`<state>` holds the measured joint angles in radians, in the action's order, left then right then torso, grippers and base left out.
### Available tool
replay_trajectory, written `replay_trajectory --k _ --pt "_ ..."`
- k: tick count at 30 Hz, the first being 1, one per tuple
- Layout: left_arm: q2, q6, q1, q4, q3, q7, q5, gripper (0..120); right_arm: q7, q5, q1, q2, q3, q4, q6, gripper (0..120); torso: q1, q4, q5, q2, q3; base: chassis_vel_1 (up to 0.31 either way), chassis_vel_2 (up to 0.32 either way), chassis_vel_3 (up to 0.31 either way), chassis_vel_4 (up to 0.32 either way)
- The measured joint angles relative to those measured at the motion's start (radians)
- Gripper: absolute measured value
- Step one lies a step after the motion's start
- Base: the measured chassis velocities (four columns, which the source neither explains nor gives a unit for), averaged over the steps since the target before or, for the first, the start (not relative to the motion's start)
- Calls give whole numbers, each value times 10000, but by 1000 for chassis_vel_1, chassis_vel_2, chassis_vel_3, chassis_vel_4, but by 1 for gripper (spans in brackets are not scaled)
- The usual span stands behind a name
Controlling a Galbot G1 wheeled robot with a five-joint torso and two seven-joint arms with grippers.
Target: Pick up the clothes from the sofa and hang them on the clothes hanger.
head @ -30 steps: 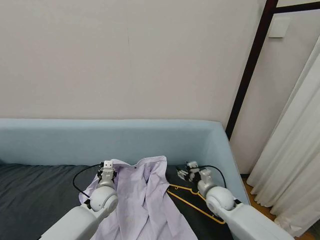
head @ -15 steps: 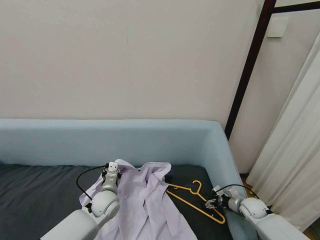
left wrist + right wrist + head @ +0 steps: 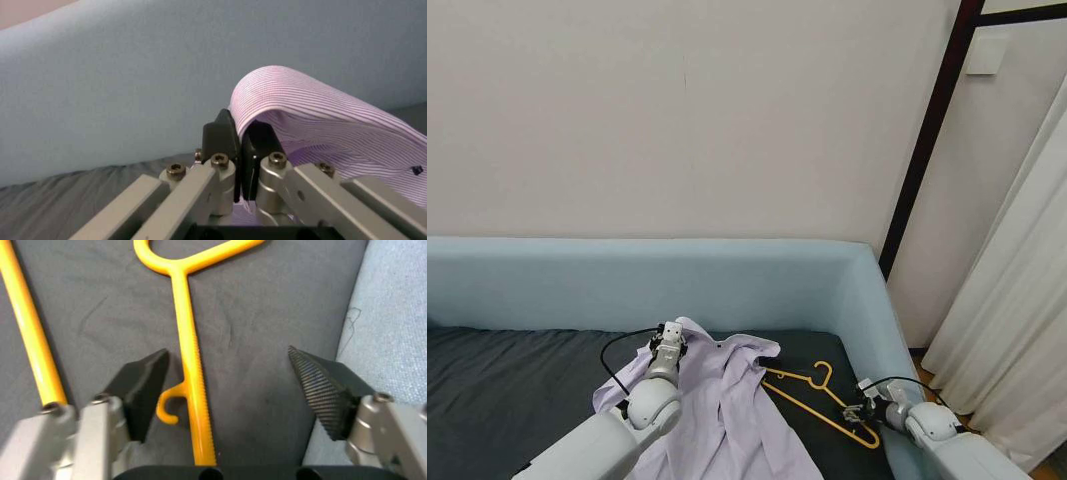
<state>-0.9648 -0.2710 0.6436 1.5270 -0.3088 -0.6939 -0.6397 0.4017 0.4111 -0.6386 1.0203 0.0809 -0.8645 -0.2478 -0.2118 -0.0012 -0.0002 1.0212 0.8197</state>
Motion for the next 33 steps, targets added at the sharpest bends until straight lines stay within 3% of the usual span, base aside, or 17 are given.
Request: replay_trajectory --k 12,19,28,33 --pt "-9 76 -42 -184 149 32 -23 0 124 -458 92 231 444 151 97 25 0 -2 -5 1 -1 0 0 0 0" --pt "93 77 85 -83 267 34 -31 0 124 -447 141 279 539 156 57 5 0 0 -3 1 -1 0 0 0 0" --pt "194 77 203 -10 469 31 -41 0 -395 21 -141 117 469 -515 33 5 -1 0 5 -1 1 0 0 0 0" --pt "210 78 244 -91 620 27 -210 0 -1309 1283 -245 -129 71 -1645 -503 5 0 2 1 0 1 0 0 0 0"
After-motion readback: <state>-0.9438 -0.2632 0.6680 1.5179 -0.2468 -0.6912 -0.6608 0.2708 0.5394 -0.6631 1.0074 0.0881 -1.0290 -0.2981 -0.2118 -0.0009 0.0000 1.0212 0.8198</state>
